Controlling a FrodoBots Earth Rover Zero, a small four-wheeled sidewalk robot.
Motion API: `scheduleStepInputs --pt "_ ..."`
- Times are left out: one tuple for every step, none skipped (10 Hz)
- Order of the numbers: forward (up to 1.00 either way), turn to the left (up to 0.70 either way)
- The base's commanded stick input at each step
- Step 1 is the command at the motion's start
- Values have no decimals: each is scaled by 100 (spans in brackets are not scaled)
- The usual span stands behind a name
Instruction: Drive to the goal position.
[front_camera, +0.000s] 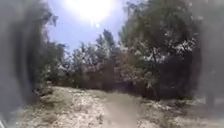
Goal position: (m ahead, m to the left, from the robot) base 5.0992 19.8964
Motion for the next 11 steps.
scheduleStepInputs --pt "85 21" --pt "85 34" --pt "85 11" --pt "85 8" --pt "85 22" --pt "85 21" --pt "85 0" --pt "85 0" --pt "85 8" --pt "85 32" --pt "85 20"
